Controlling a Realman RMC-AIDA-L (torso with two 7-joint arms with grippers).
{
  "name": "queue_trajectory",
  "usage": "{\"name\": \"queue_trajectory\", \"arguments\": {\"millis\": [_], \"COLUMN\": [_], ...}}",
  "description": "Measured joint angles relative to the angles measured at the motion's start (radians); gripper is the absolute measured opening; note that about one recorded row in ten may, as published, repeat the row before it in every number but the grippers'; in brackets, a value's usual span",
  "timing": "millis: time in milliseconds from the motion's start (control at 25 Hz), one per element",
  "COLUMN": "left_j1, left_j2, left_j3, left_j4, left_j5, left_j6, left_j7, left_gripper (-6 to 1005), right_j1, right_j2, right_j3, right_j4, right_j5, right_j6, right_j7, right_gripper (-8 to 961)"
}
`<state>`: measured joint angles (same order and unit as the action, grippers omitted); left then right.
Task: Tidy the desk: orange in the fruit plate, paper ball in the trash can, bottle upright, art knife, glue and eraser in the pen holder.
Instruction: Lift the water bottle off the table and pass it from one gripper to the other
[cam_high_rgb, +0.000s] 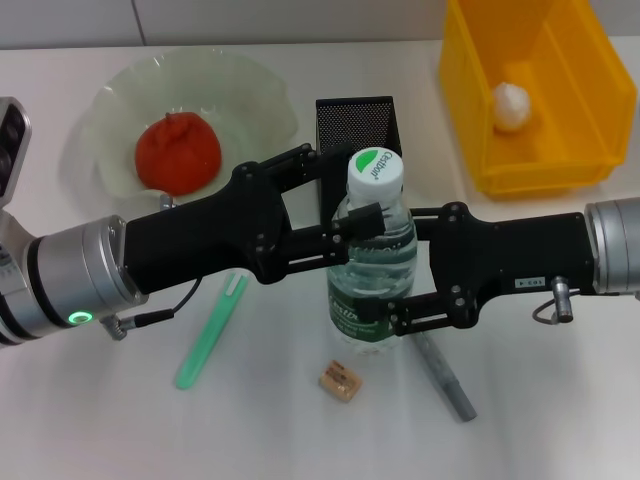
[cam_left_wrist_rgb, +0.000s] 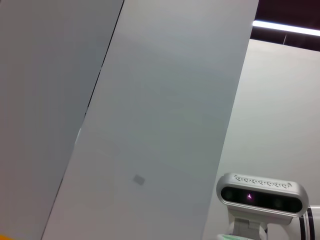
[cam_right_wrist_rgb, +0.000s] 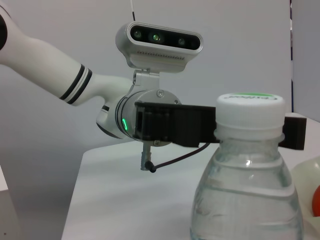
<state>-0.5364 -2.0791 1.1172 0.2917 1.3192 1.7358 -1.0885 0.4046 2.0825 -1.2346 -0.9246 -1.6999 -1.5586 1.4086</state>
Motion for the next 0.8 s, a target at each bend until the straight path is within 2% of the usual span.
{"name": "queue_trajectory", "arguments": {"millis": [520, 800], "left_j1": [-0.002, -0.005], "left_j2": [0.000, -0.001], "left_j3": [0.026, 0.026], "left_j4": [0.004, 0.004], "left_j5": [0.000, -0.002], "left_j6": [-0.010, -0.025], "left_j7": [0.001, 0.001], "left_gripper": [821, 822], "right_j1": [0.019, 0.031], "right_j2": [-0.001, 0.000], "right_j3": [-0.002, -0.045], "right_j4": [-0.044, -0.044], "right_j5": [-0.050, -0.050], "right_j6": [0.012, 0.032], "right_j7": [0.054, 0.062], "right_gripper": [759, 760]}}
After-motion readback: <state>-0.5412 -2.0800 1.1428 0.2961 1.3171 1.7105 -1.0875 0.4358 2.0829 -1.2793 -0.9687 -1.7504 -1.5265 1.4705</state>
